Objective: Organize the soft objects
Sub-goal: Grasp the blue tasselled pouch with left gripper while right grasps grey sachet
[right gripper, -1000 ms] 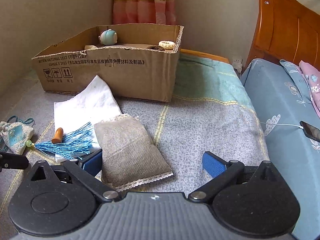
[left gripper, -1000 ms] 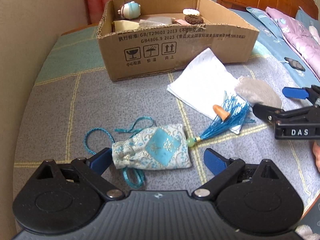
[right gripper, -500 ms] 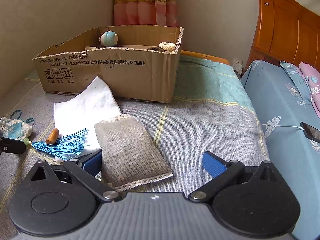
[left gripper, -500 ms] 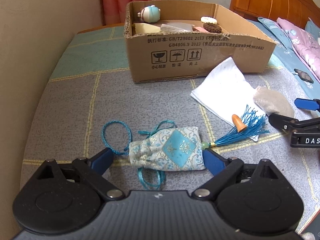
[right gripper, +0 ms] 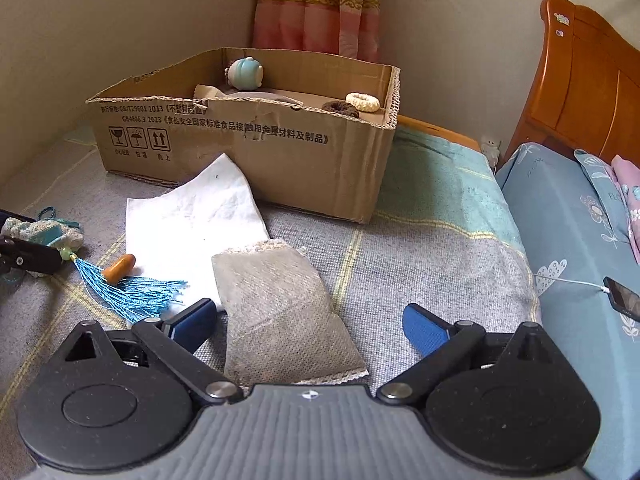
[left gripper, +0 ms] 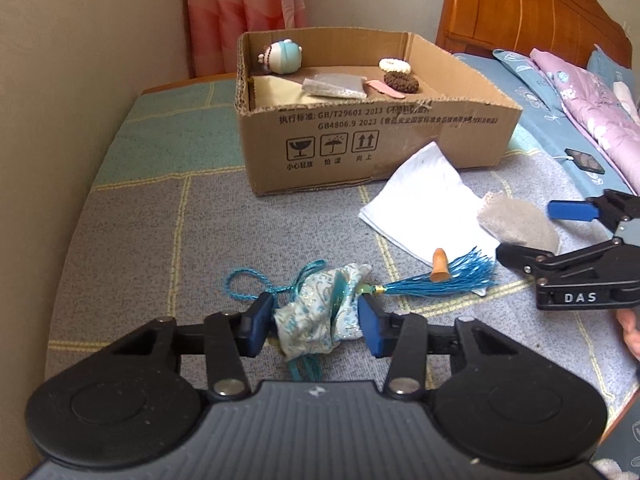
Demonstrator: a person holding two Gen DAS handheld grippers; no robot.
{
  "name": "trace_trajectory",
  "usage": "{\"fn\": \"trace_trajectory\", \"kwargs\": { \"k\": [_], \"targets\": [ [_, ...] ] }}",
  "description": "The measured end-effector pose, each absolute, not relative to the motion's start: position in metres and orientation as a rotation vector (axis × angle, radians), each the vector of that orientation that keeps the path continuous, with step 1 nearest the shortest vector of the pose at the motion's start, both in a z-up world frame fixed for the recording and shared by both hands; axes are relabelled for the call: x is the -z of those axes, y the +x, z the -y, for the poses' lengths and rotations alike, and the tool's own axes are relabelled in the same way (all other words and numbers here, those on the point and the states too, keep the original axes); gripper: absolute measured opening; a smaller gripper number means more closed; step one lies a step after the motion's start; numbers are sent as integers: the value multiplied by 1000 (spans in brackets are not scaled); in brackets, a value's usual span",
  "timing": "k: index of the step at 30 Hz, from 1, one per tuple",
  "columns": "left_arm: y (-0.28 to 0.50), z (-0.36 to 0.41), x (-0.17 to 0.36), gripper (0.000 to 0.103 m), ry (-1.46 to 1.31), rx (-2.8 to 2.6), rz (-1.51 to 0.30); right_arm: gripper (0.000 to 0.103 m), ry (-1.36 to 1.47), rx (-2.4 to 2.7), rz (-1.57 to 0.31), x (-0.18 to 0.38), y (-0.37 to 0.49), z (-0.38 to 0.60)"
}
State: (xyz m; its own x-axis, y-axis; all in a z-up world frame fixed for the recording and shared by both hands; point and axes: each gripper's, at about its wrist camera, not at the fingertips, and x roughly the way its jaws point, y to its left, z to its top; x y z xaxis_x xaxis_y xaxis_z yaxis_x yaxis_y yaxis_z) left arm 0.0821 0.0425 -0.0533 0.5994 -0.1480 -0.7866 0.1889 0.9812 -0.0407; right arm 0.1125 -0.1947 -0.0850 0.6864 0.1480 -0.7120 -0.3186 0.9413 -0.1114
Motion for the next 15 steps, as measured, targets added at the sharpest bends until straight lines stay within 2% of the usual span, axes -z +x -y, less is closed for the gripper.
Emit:
{"fn": "trace_trajectory", "kwargs": {
  "k": [2, 4, 7, 10, 12, 14, 15],
  "targets": [
    [79, -43, 46, 40, 67, 204, -893, 86, -242, -289, -772, 83, 110, 192],
    [77, -43, 40, 39, 85, 208, -880, 80, -252, -308, -771, 81, 109, 190],
    [75, -42, 30, 38, 102, 221, -858, 64, -250, -340, -777, 79, 107, 187],
    [74, -40, 28, 39, 124, 223, -850, 58, -257, -332, -778, 78, 106, 185],
    [72, -39, 31, 47, 134, 222, -860, 57, -256, -328, -780, 78, 105, 186],
    [70, -37, 36, 62, 141, 222, -866, 57, -261, -326, -781, 78, 103, 186],
    [69, -37, 39, 64, 142, 218, -867, 57, -266, -326, -780, 78, 102, 186]
  ]
}}
